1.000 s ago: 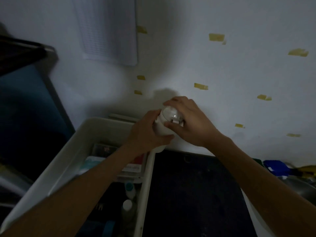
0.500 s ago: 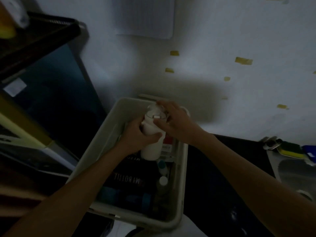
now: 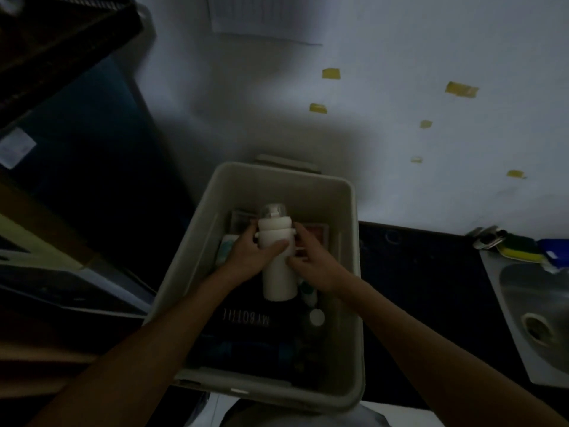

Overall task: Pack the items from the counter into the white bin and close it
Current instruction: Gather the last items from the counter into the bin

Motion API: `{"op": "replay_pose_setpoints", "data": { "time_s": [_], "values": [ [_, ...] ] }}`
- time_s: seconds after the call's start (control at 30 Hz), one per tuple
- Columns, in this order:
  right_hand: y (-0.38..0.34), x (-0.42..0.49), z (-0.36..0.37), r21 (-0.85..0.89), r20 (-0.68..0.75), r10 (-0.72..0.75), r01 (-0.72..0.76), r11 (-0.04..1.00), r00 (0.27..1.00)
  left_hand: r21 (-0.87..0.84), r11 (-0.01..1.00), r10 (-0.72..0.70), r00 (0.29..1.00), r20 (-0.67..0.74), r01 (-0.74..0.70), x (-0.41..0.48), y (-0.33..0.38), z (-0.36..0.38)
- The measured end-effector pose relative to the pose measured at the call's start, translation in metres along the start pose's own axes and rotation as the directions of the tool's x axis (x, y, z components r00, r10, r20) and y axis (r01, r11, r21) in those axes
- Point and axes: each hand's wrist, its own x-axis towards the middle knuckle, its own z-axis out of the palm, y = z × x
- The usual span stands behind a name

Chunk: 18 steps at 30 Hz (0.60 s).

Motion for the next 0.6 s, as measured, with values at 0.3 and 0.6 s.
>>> {"op": "replay_pose_setpoints", "data": {
  "time_s": [0.3,0.6],
  "values": [
    [0.02,0.005,0.02,-0.216,-0.008,0.15,-0.148,0.965,0.989,0.014,0.989,-0.151,0.987,0.054,0.151,0.017,-0.026,0.012],
    [0.023,0.011,0.024,-0.214,0.001,0.176,-0.172,0.962,0.984,0.119,0.984,-0.141,0.986,0.094,0.129,0.017,-0.035,0.011]
  ]
}}
